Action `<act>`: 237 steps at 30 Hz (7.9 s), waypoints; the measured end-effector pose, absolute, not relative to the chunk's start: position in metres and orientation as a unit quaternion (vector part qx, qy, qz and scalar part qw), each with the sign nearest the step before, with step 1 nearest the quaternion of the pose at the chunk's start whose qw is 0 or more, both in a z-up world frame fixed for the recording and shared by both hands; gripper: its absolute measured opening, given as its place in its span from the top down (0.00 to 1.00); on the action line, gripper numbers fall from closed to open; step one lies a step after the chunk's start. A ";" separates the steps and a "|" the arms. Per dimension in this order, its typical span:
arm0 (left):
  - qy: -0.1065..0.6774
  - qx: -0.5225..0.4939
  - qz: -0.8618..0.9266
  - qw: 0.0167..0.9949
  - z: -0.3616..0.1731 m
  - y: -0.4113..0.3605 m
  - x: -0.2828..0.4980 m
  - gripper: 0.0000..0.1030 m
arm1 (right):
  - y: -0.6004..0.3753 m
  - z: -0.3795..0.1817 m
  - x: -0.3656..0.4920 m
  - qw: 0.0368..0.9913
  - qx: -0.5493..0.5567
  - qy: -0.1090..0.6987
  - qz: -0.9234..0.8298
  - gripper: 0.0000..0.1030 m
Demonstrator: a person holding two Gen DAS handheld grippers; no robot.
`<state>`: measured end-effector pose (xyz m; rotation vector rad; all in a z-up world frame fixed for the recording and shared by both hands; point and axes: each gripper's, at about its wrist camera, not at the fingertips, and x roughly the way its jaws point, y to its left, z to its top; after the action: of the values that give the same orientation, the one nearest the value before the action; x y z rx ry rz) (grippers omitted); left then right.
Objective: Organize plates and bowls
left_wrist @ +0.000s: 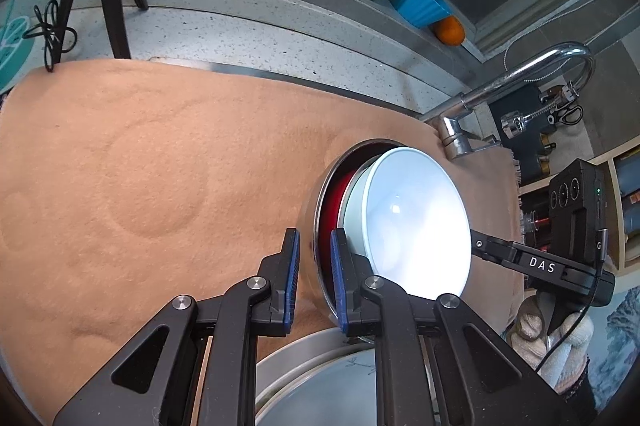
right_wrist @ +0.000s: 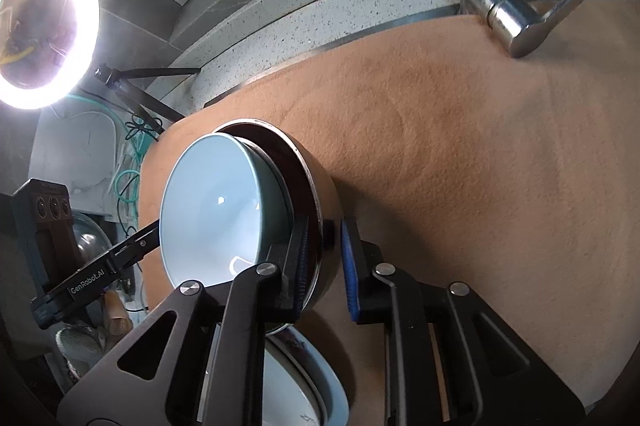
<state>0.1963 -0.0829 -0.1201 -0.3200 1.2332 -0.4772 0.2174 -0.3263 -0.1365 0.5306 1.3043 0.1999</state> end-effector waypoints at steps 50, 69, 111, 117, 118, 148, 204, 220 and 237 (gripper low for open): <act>0.553 -0.155 -0.236 0.784 -0.090 -0.070 0.182 0.91 | -0.313 -0.105 0.209 0.768 0.217 0.595 0.095 0.89; 0.532 -0.172 -0.244 0.792 -0.065 -0.047 0.118 0.91 | -0.289 -0.071 0.145 0.777 0.199 0.585 0.124 0.88; 0.565 -0.185 -0.211 0.776 -0.098 -0.032 0.054 0.91 | -0.269 -0.105 0.079 0.751 0.185 0.619 0.140 0.88; 0.567 -0.184 -0.210 0.775 -0.099 -0.032 0.052 0.91 | -0.268 -0.106 0.078 0.751 0.184 0.618 0.140 0.88; 0.567 -0.183 -0.211 0.775 -0.100 -0.031 0.052 0.91 | -0.268 -0.105 0.078 0.752 0.183 0.618 0.140 0.88; 0.528 -0.145 -0.197 0.813 -0.074 -0.031 0.032 0.90 | -0.275 -0.079 0.056 0.786 0.150 0.582 0.147 0.78; 0.396 -0.013 -0.135 0.908 -0.018 -0.074 -0.047 0.26 | -0.253 -0.016 -0.020 0.901 0.034 0.421 0.101 0.09; 0.404 -0.018 -0.135 0.905 -0.019 -0.077 -0.040 0.26 | -0.254 -0.023 -0.012 0.897 0.035 0.429 0.098 0.09; 0.401 -0.010 -0.130 0.907 -0.021 -0.079 -0.037 0.26 | -0.254 -0.024 -0.008 0.897 0.032 0.430 0.100 0.09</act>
<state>-0.0371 -0.0788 -0.0214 -0.0207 0.8272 -0.2688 -0.0084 -0.2543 -0.0243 0.0672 0.8908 0.2062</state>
